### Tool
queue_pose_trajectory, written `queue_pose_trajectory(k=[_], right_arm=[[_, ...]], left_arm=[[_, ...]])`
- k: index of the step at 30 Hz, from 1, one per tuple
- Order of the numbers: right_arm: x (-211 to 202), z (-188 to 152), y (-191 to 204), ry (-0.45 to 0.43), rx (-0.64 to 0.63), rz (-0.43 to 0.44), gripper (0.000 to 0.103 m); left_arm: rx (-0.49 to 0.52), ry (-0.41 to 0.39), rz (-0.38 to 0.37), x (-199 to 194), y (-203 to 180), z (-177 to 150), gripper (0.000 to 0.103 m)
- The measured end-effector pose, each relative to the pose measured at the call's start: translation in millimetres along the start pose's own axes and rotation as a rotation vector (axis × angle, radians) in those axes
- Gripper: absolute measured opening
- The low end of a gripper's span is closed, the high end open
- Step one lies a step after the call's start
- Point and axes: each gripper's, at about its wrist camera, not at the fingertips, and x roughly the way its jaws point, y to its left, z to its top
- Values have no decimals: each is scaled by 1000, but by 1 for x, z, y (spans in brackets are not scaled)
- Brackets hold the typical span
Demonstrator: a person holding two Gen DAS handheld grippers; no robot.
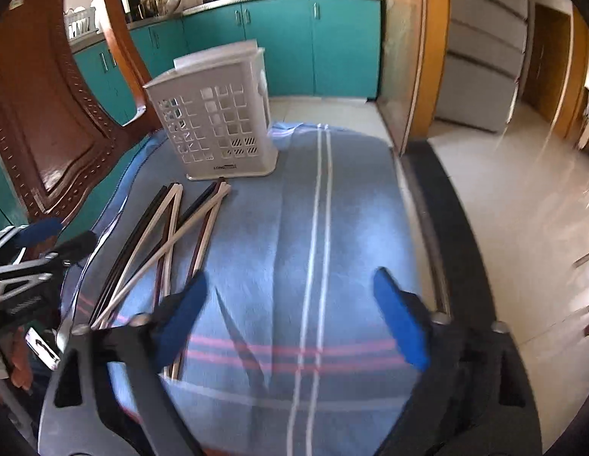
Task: Organize utensils
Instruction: 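Lower the left tool to the chopsticks while the right tool grasps a light chopstick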
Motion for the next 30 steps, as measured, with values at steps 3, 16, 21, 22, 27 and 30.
queue_pose_trajectory(k=[3, 16, 21, 22, 27, 30], right_arm=[[35, 21, 6, 59, -7, 59, 56], [148, 77, 60, 321, -32, 280, 49], [153, 72, 74, 315, -107, 265, 27], [152, 71, 72, 320, -110, 277, 23], [143, 69, 51, 306, -128, 260, 8], [137, 70, 38, 281, -146, 216, 7]], left_arm=[[-12, 75, -19, 39, 9, 13, 41], [-119, 174, -69, 87, 37, 5, 33], [-127, 198, -104, 95, 35, -4, 30], [-136, 197, -116, 98, 37, -6, 25], [-198, 208, -189, 99, 35, -10, 14], [-205, 203, -201, 91, 31, -14, 12]])
